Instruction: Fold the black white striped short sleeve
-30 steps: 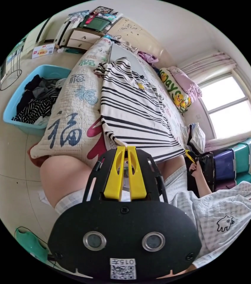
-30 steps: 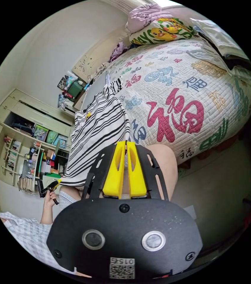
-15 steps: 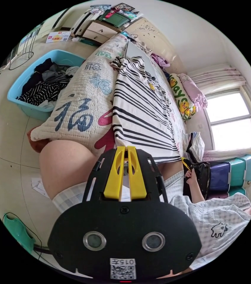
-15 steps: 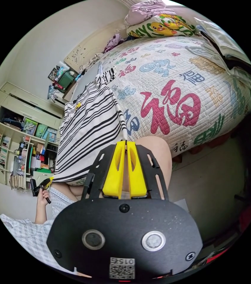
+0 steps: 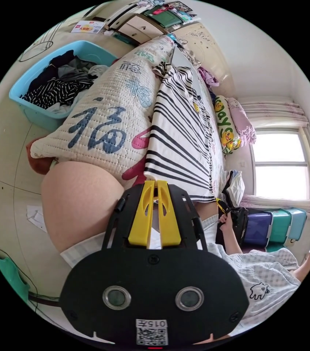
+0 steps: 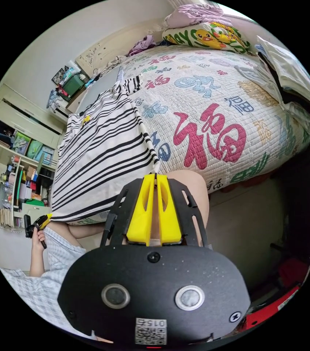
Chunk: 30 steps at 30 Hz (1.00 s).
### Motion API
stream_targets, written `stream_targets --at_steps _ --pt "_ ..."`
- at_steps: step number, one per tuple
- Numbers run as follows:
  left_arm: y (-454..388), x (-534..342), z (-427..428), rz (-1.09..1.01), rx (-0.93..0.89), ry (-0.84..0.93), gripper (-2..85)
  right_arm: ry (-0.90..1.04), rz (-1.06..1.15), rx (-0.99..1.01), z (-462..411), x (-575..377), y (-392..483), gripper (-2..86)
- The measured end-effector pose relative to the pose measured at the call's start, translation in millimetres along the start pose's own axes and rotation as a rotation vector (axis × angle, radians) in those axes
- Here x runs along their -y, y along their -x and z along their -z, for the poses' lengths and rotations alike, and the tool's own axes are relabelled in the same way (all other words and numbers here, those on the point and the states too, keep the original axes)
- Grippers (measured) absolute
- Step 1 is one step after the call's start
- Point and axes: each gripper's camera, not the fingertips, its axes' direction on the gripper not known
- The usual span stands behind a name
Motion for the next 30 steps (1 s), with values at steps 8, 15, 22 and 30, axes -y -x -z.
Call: stream_targets --at_steps 8,15,22,30 --pt "6 3 1 0.0 -0.018 -0.006 -0.5 0.009 0.083 -0.184 39 8 46 0.5" --pt "6 4 -2 -0.003 -0.001 0.007 -0.5 0.006 0.073 -0.14 81 14 43 0.5" --pt "8 0 -3 0.007 -0.013 0.004 -0.6 -0.009 0.027 0.007 127 20 15 0.4" --pt "2 -10 -1 0.014 0.004 -0.012 -0.5 -0.026 0.004 0.027 176 32 4 0.2"
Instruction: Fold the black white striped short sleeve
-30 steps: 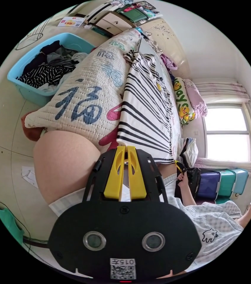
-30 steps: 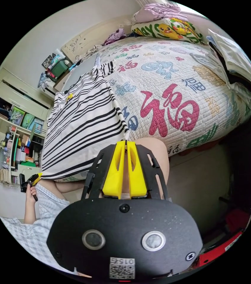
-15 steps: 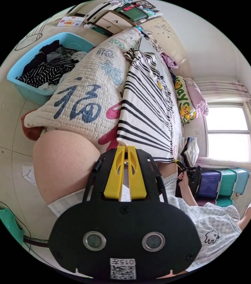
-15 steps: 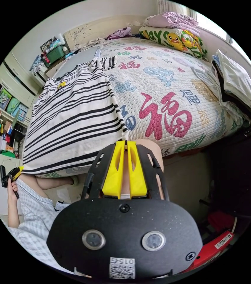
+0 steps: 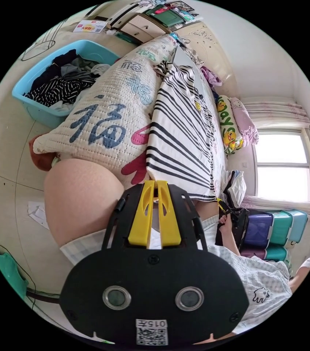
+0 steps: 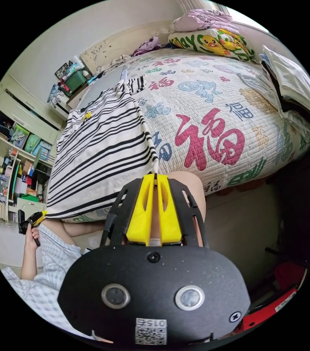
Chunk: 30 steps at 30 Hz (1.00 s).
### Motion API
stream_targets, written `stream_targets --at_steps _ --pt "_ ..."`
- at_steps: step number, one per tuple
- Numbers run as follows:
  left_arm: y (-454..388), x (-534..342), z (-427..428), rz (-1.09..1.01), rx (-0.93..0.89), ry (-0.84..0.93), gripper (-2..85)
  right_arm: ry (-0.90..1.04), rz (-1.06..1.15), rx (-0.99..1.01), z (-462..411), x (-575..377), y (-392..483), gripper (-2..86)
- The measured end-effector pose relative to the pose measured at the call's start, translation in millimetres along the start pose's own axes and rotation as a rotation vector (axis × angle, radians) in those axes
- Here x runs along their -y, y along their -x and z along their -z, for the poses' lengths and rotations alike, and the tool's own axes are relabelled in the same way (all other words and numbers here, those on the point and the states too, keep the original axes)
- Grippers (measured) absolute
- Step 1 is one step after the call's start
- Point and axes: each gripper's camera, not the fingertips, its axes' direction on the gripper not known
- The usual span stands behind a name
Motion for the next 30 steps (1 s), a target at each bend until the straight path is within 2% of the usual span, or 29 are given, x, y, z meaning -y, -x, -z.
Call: stream_targets --at_steps 4,7,10,13,17,22,23,25,27,30 --pt "3 -19 23 0.02 -0.036 -0.131 -0.4 -0.13 -0.131 -0.012 53 -1 -30 -0.2" --pt "3 -39 57 0.051 0.029 -0.303 0.0 -0.211 -0.208 -0.053 101 2 -52 -0.3" --pt "-9 -45 89 0.026 0.096 -0.463 1.3 -0.273 -0.192 -0.101 145 17 -54 -0.2" --pt "-26 -25 98 -0.039 0.101 -0.536 4.6 -0.304 -0.108 -0.097 174 52 -29 0.4" --pt "-31 36 75 -0.077 0.014 -0.492 5.8 -0.262 0.104 -0.015 180 113 44 2.3" --pt "-33 123 16 -0.068 -0.054 -0.36 6.5 -0.071 0.514 0.14 132 195 207 5.1" --pt "-36 144 -1 -0.066 -0.043 -0.321 7.0 -0.049 0.53 0.177 126 203 221 4.9" --pt "-40 175 -24 -0.053 -0.049 -0.285 7.8 0.028 0.56 0.422 108 230 263 4.7" --pt "-42 202 -43 -0.03 -0.063 -0.272 8.2 0.04 0.557 0.552 105 248 283 4.8" --pt "-51 237 -68 -0.022 -0.053 -0.27 8.5 0.056 0.58 0.545 111 277 306 4.4"
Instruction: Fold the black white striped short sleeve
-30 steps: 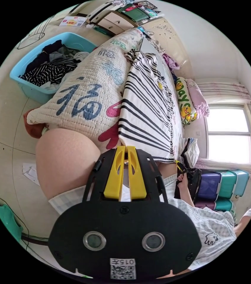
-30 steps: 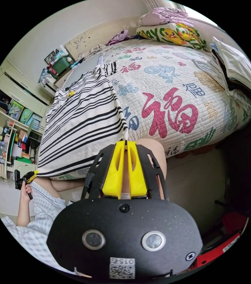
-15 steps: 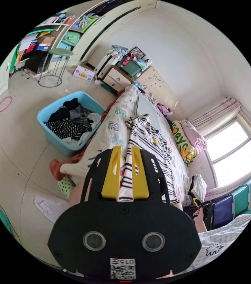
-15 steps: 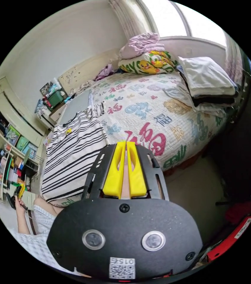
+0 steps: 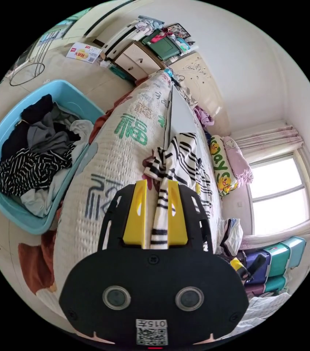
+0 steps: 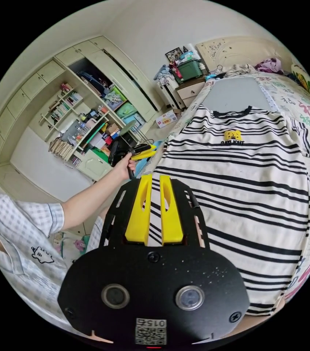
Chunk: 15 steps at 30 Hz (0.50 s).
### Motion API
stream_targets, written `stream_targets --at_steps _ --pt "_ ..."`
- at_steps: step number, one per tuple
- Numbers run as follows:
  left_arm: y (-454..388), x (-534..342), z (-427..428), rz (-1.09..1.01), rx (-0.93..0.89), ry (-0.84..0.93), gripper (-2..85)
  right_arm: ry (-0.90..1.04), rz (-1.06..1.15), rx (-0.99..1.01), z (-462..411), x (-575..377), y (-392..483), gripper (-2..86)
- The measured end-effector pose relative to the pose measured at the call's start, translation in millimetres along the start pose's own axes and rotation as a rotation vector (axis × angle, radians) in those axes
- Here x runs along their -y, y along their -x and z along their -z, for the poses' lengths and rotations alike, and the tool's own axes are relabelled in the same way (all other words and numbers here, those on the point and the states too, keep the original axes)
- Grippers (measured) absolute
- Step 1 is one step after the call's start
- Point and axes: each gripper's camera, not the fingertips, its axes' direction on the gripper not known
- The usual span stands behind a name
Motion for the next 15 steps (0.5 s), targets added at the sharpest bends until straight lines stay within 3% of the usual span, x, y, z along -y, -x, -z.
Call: stream_targets --at_steps 4,6,11,15 --pt "-28 19 -42 -0.112 0.07 0.084 4.8 0.067 0.018 -0.072 29 50 -5 3.3" --pt "-51 10 -37 -0.201 0.107 0.026 0.8 0.067 0.008 -0.086 49 74 -8 2.3" --pt "-176 -87 -14 -0.733 0.189 -0.095 -0.4 0.018 0.073 -0.177 101 163 10 0.7" --pt "-209 -133 -50 -0.88 0.295 -0.076 -0.5 0.055 0.191 -0.203 93 280 54 0.8"
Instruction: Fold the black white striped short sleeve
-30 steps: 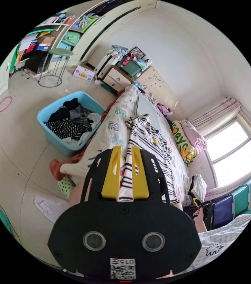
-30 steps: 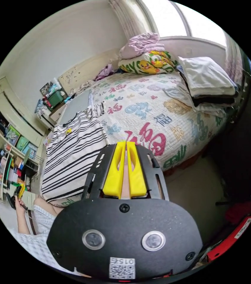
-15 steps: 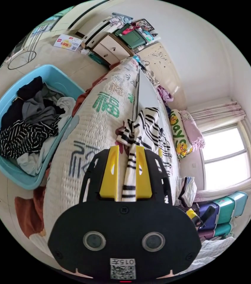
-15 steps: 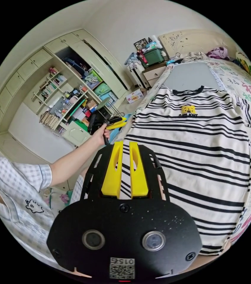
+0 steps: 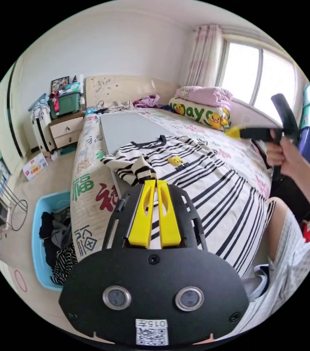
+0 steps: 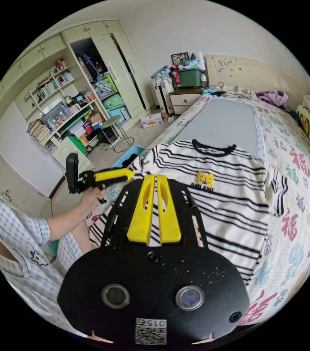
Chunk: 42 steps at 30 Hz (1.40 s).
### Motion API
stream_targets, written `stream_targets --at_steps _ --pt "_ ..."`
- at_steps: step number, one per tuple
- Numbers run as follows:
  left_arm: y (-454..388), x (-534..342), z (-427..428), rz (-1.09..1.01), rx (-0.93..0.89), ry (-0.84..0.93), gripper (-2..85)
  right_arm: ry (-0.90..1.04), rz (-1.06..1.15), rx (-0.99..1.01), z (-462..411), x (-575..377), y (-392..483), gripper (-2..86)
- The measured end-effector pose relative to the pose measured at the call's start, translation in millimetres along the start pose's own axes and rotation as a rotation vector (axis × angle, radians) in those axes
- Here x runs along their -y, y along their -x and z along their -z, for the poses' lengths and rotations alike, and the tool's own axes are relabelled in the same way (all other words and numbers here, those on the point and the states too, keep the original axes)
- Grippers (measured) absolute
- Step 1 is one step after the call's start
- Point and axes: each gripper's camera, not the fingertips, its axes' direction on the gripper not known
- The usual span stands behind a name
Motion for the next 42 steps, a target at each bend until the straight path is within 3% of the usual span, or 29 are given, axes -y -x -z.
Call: stream_targets --at_steps 5,7,8,10,13,18,21,25,30,35,39,42 --pt "-42 14 -43 -0.092 -0.001 0.132 -0.4 0.161 0.206 0.08 -62 153 57 3.2" --pt "-59 17 -49 -0.155 0.036 0.15 -0.4 0.367 0.257 0.086 -123 214 76 6.5" --pt "-69 18 -54 -0.193 0.065 0.162 -0.4 0.423 0.269 0.035 -139 225 80 7.2" --pt "-82 20 -59 -0.233 0.094 0.176 -0.4 0.589 0.317 -0.369 -195 249 88 8.5" --pt "-95 25 -64 -0.271 0.121 0.182 -0.4 0.683 0.336 -0.536 -214 261 83 5.7" --pt "-105 32 -65 -0.309 0.115 0.178 -0.3 0.558 0.135 -0.445 -133 273 46 -0.3" --pt "-115 35 -65 -0.354 0.144 0.169 -0.4 0.46 -0.046 -0.385 -66 255 2 -0.4" --pt "-126 34 -79 -0.423 0.165 0.205 -0.3 0.508 -0.205 -0.322 -21 213 -49 2.0" --pt "-123 34 -88 -0.438 0.146 0.244 0.0 0.409 -0.273 -0.334 29 218 -63 3.2" --pt "-91 37 -80 -0.336 0.029 0.242 1.1 0.306 -0.158 -0.239 52 265 -35 4.8" --pt "-41 38 -74 -0.142 -0.135 0.193 3.2 0.466 -0.02 -0.13 1 298 -3 9.2" --pt "23 28 -80 0.17 -0.338 0.131 7.3 0.584 -0.006 -0.117 -42 303 2 11.5"
